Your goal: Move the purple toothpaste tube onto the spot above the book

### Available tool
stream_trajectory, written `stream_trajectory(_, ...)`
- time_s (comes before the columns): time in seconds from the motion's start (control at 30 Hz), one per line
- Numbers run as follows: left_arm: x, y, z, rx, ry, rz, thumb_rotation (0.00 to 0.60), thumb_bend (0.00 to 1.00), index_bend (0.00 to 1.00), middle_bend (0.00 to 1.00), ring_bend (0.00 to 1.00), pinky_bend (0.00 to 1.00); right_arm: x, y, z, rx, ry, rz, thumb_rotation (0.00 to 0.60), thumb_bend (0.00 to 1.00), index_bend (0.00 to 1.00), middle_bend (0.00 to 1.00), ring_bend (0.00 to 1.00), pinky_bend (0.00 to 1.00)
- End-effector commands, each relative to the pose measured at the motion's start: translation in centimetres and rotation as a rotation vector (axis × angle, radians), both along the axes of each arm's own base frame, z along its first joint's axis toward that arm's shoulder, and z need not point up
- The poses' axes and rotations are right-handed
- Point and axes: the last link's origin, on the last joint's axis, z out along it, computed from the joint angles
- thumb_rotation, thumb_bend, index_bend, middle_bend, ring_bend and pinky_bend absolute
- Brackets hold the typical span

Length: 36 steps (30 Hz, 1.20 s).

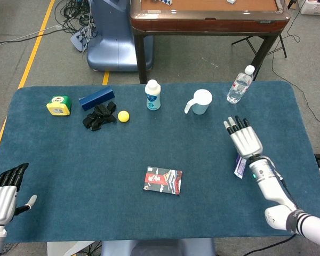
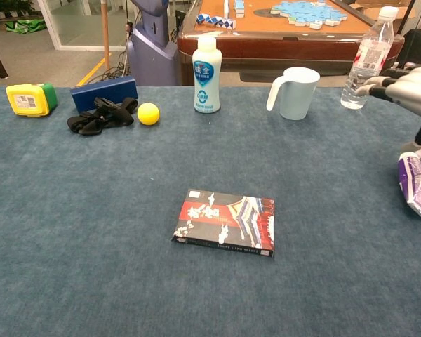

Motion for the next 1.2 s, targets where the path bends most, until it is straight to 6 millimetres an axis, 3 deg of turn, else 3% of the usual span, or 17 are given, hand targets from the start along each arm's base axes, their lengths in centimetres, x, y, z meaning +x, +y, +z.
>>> stream_trajectory(0.03,0.0,0.1,-0.1,-0.002,-0.001,-0.001,0.600,0.22,0.00,0.08,0.10,0.09,-1.9,0.9,0.8,0.012,0.020,-0.059,0.600,0.00,0.01,0.10,0.07,0.15)
stream_trajectory(0.27,0.1,0.1,-0.2,-0.005,-0.002,-0.002,0.600,0.22,0.00,0.08,0.10,0.09,-4.4,1.4,1.4,0.017,0.080,-0.139,0.600,0.00,0.01,0.10,0.07,0.15)
stream_trajectory(0.47,0.1,0.2,-0.3,-0.012,-0.006,-0.004,0.600,0.22,0.00,0.08,0.10,0.09,-5.4,0.4,0.5,0.015,0.106,-0.169,0.600,0.00,0.00,0.08,0.05,0.14)
stream_trajectory(0.83,-0.2,-0.2,-0.2,-0.009,-0.010,0.007,0.600,0.22,0.00,0.08,0.10,0.09,-5.0,-1.1,-2.8,0.020,0.164,-0.115,0.600,0.00,0.00,0.01,0.00,0.08)
stream_trajectory(1.2,-0.1,-0.3,0.0,-0.008,-0.026,0.007,0.600,0.22,0.00,0.08,0.10,0.09,-3.7,-1.9,-4.9,-0.015,0.154,-0.027,0.600,0.00,0.00,0.00,0.00,0.07)
